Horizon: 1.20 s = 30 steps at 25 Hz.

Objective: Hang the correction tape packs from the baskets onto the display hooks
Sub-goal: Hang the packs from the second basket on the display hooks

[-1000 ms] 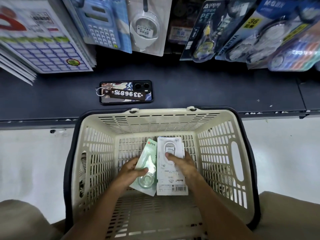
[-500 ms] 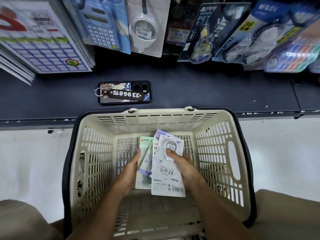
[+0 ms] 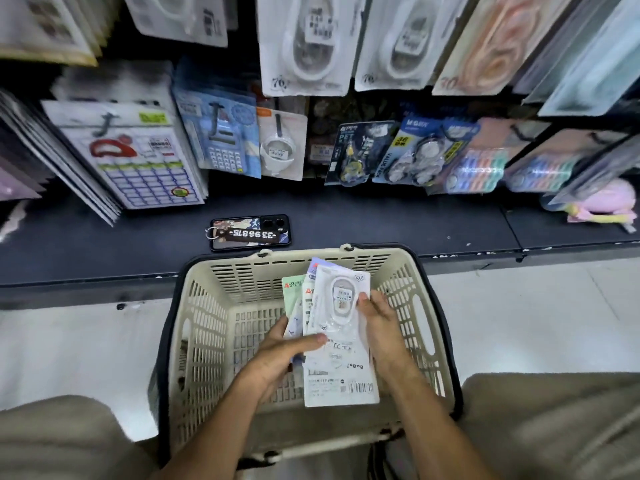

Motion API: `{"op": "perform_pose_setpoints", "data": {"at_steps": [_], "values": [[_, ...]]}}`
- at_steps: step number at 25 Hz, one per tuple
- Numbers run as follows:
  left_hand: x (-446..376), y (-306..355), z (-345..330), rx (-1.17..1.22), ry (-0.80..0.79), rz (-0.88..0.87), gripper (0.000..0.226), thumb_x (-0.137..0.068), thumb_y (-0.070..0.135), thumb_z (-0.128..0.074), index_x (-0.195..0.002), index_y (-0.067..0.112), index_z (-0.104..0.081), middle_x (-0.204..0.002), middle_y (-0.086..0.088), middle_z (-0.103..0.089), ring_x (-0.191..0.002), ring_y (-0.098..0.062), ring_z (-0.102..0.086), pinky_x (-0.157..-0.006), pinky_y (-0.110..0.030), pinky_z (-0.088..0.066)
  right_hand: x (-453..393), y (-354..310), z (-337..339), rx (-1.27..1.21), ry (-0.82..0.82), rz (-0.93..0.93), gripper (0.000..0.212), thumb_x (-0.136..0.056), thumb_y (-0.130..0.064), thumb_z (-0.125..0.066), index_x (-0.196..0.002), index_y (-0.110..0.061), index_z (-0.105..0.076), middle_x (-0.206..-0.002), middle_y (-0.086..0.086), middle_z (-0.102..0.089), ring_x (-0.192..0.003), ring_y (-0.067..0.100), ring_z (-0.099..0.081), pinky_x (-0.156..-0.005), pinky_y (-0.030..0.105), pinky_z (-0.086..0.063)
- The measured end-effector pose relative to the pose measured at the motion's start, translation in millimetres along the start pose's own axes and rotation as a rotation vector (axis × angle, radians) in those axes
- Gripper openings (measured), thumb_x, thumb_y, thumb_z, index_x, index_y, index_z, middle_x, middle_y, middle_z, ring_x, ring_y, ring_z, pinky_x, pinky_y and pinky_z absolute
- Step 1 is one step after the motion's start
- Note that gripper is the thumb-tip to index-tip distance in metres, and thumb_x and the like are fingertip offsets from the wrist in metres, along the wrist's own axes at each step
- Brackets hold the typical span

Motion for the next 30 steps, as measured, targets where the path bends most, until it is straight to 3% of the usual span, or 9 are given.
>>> {"op": "perform_pose_setpoints", "data": {"at_steps": [4,8,10,14,17,20,22,25,30], "values": [[32.6,66.5,-35.9,0.049,-0.047,-0.175,0.083,-0.058,0.016,-0.097,-0.131,0.022,-0.059,-0.113,-0.006,-0.079,-0.102,-0.027,-0.076,-0.081,-0.044,-0.061,36.3,-96.9,6.7,0.186,0.262,0.355,0.020,-0.106,-0.027,-0.047,-0.090,-0.017,-0.051,-0.095,0.009,-0.067,-0.088,0.027,-0.063,-0.076,0.040,-0.053],[75.9,137.1,-65.8,-0.011,-0.171,-0.306,0.078,-0.061,0.001,-0.084,-0.130,0.024,-0.056,-0.115,-0.007,-0.078,-0.101,-0.028,-0.076,-0.071,-0.038,-0.062,85.6,-161.6,11.4,-0.074,0.454,0.460,0.028,-0.104,-0.030,-0.048,-0.079,-0.019,-0.045,-0.076,-0.004,-0.052,-0.066,0.013,-0.047,-0.051,0.014,-0.038],[97.6,166.1,-70.2,-0.092,-0.191,-0.357,0.084,-0.057,-0.005,-0.083,-0.130,0.024,-0.053,-0.115,-0.009,-0.077,-0.102,-0.032,-0.075,-0.074,-0.044,-0.063,102.9,-189.0,1.0,-0.209,0.281,0.488,0.014,-0.101,-0.018,-0.051,-0.088,-0.022,-0.052,-0.076,-0.003,-0.060,-0.067,0.015,-0.054,-0.056,0.019,-0.045],[133.1,210.8,-60.8,-0.248,-0.139,-0.443,0.087,-0.054,-0.008,-0.079,-0.130,0.024,-0.051,-0.108,-0.006,-0.079,-0.097,-0.028,-0.077,-0.073,-0.043,-0.062,135.9,-270.8,-9.9,-0.150,-0.285,0.618,0.057,-0.080,0.013,-0.061,-0.120,-0.028,-0.057,-0.088,-0.004,-0.073,-0.073,0.011,-0.067,-0.056,0.022,-0.053],[157.9,242.2,-56.6,-0.381,-0.159,-0.443,0.092,-0.055,-0.007,-0.083,-0.132,0.031,-0.050,-0.111,-0.007,-0.079,-0.100,-0.030,-0.076,-0.078,-0.049,-0.063,163.6,-322.6,-17.2,0.412,-0.522,0.678,0.031,-0.071,-0.013,-0.087,-0.098,-0.024,-0.076,-0.092,-0.003,-0.078,-0.080,0.013,-0.072,-0.066,0.021,-0.056],[182.6,262.7,-56.7,-0.484,-0.273,-0.372,0.093,-0.062,-0.007,-0.088,-0.130,0.042,-0.048,-0.118,-0.009,-0.077,-0.106,-0.034,-0.074,-0.081,-0.052,-0.063,167.3,-330.0,-21.7,0.885,-0.709,0.489,0.033,-0.071,-0.022,-0.092,-0.101,-0.023,-0.077,-0.106,0.003,-0.079,-0.097,0.021,-0.075,-0.082,0.030,-0.060],[199.8,274.9,-55.8,-0.498,-0.348,-0.356,0.092,-0.063,-0.005,-0.089,-0.127,0.045,-0.046,-0.121,-0.006,-0.076,-0.109,-0.030,-0.074,-0.079,-0.043,-0.063,165.5,-338.2,-19.4,0.694,-0.726,0.454,0.047,-0.064,-0.028,-0.095,-0.106,-0.019,-0.076,-0.109,0.011,-0.077,-0.095,0.025,-0.076,-0.077,0.033,-0.062],[212.1,300.3,-48.0,-0.384,-0.300,-0.434,0.099,-0.046,0.000,-0.097,-0.129,0.035,-0.055,-0.121,-0.011,-0.075,-0.107,-0.033,-0.074,-0.076,-0.042,-0.063,138.7,-346.3,5.2,-0.018,-0.419,0.463,0.061,-0.063,-0.039,-0.090,-0.115,-0.011,-0.072,-0.092,0.008,-0.077,-0.064,0.019,-0.071,-0.050,0.028,-0.055],[209.6,330.1,-39.0,-0.106,-0.112,-0.603,0.078,-0.053,-0.005,-0.086,-0.123,0.020,-0.064,-0.109,-0.013,-0.079,-0.091,-0.034,-0.078,-0.061,-0.039,-0.064,110.8,-326.6,14.0,-0.473,-0.026,0.348,0.026,-0.085,-0.038,-0.075,-0.099,-0.018,-0.068,-0.052,-0.003,-0.051,-0.033,0.005,-0.034,-0.029,0.018,-0.027]]}}
Point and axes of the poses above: each hand's wrist, its own x-axis away from the middle knuckle, its own z-axis out of the back of the hand, y = z × x, the point moved 7 cm from there along -x, towards the middle knuckle
